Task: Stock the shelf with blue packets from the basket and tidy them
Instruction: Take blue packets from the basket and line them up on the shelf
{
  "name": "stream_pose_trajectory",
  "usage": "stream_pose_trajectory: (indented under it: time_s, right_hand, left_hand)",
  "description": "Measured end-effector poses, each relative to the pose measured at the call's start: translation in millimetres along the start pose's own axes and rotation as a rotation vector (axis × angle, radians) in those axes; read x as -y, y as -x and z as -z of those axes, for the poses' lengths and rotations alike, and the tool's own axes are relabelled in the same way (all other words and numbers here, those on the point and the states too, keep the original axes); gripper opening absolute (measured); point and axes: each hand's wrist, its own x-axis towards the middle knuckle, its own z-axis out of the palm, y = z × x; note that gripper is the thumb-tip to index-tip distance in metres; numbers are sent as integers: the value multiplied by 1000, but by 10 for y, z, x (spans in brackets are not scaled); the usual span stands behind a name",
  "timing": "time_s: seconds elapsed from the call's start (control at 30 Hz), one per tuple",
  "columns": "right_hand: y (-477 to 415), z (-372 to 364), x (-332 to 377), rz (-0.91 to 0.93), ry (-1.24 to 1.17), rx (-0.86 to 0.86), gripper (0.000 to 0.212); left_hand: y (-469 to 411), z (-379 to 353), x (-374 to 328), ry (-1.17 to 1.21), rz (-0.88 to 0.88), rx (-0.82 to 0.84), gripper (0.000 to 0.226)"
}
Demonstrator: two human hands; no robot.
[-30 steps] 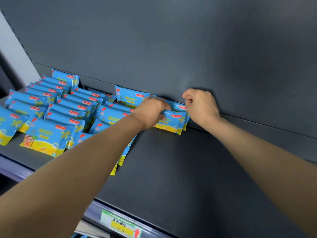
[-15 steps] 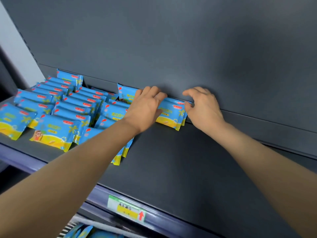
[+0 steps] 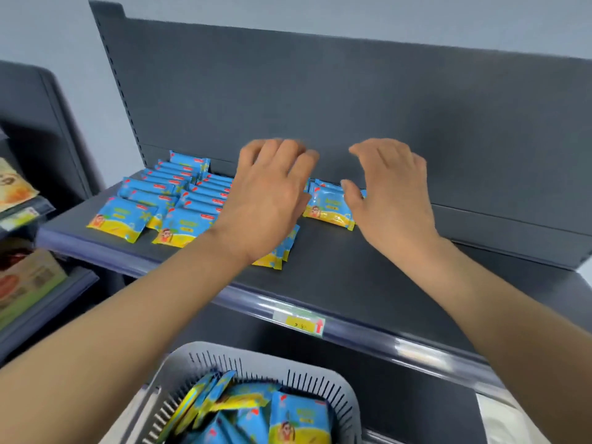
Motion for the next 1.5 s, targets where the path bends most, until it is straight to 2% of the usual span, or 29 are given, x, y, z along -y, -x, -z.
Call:
stream_pose_trajectory:
  time_s: [0.1,0.27,0.43,0.53,0.7,0.83,0.93,1.07,1.17,1.23,1.27,1.33,1.5]
  right_hand:
    - [189,342,351,14,-15,-84,39]
    - [622,700,845,14,-3,-125,43]
    - [1202,530,1200,-15,-22,-33,43]
    - [1644,197,1332,-30,-40,129,42]
    - [2284,-480,1406,-97,-32,473,37]
    - [2505,-952,1385,-207,-197,783,45]
    - [2532,-1222,1349,-309,-296,967,48]
    - [2491,-1545,1336,-551,-473,1018,45]
    - [2494,-1792,1337,-655,-502,1078,44]
    - [2522,-1965,1329,-729,-519,1102,29]
    - [2517,-2024,1338,-781,-520,1098,25]
    - [2519,-2137,1345,-885,-544,1058,31]
    - [2662,-2341,1273,-1195,-781,936,23]
  left_hand:
    - [246,415,-14,-2,-12,-53,45]
    - [749,885,-34,-9,-51,-110,45]
    - [1407,927,-15,73,-48,-47,48]
    - [1927,714,-51,114,-31,115,49]
    - [2727,189,-2,204,37,595,57]
    - [3212,-185,171,232,61,897,63]
    - [3427,-383,257,225,59,1058,57]
    - [3615,-568,258,287,88,1216,47]
    - [3701,-664,221,296,133,1338,50]
    - [3741,-720,196,263,148,1451,56]
    - [3761,-748,182,244,150,1501,58]
    - [3785,-802,170,249,168,1576,59]
    - [3834,-946,158,281,162,1662,55]
